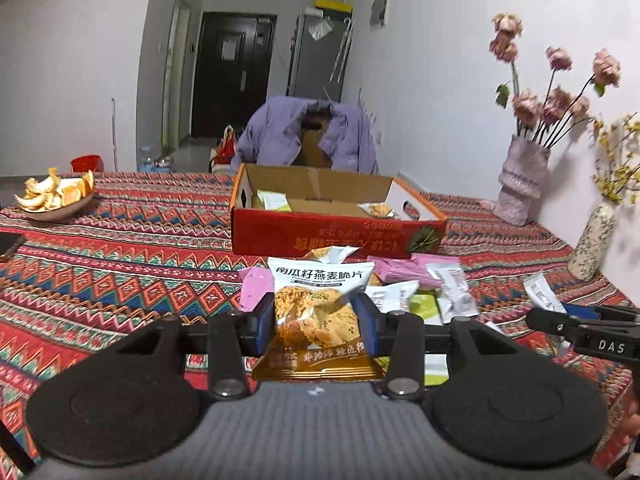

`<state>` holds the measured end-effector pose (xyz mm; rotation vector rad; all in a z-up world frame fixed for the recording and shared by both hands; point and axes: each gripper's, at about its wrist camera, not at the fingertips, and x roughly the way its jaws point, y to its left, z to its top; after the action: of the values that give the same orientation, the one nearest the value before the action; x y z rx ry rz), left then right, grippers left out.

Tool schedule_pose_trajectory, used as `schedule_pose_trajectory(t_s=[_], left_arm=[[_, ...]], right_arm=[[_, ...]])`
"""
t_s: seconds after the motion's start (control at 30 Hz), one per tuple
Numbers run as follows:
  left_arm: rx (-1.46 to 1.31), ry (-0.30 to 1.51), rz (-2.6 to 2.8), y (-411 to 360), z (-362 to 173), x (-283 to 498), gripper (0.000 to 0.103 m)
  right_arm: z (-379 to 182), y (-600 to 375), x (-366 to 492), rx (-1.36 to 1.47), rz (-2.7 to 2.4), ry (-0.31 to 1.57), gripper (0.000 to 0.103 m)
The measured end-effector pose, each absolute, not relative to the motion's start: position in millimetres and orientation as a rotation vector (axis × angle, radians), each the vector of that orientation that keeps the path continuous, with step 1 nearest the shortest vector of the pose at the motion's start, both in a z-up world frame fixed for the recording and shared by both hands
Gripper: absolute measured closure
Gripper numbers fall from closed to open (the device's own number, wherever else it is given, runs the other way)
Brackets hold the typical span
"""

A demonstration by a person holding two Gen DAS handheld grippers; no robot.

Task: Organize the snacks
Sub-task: 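Grasp the oat cookie packet with left tool while right tool grasps a white sachet, then carry both packets into the box and open both tools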

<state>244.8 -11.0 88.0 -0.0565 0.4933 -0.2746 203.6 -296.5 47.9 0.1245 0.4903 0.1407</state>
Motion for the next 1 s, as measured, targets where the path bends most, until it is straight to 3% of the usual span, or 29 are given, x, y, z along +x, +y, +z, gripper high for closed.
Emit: schedule_pose_trajectory(t_s=[0.6, 1.0], left_arm=[[-0.073, 0.393, -0.258, 2.9, 101.0, 150.5, 0.06], [-0.094, 0.387, -0.248, 10.1, 109.1, 164.0, 0.06]], right_arm=[[70.3, -280.4, 127.0, 0.097, 0.172, 0.382, 0.054], [82.8, -271.7, 144.5, 0.079, 0.202, 0.353, 0.054]])
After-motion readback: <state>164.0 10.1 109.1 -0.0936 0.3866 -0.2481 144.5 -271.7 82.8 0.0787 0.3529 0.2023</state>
